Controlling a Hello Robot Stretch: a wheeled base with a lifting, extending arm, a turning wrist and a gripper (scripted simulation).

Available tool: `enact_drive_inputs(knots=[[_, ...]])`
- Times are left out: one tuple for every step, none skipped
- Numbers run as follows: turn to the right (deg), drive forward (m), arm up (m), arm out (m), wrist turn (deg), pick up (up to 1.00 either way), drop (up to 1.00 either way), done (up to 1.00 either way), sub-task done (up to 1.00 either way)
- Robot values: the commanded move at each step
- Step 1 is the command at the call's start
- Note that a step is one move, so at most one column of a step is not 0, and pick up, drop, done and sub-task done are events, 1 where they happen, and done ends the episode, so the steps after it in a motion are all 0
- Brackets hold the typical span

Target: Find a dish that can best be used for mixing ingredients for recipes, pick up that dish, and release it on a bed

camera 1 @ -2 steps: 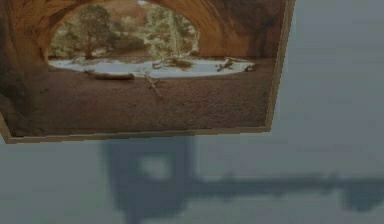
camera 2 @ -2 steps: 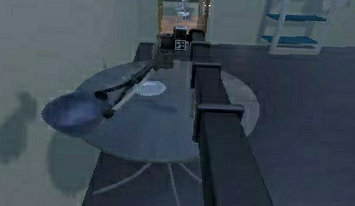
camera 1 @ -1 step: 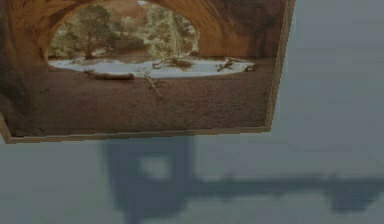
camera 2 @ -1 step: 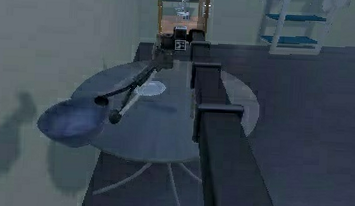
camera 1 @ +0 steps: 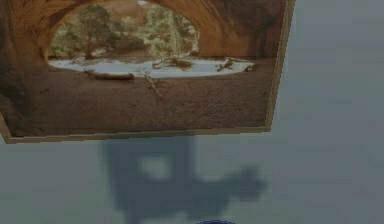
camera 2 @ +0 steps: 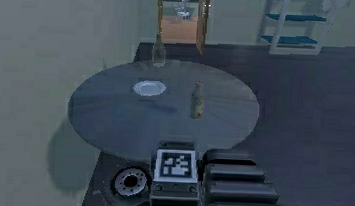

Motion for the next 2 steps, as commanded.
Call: enact_drive_inputs(knots=[[-45.0, 0.00, 0.00, 0.00, 0.0, 0.00, 0.00, 0.00, 0.00], [-45.0, 0.00, 0.00, 0.00, 0.0, 0.00, 0.00, 0.00, 0.00]])
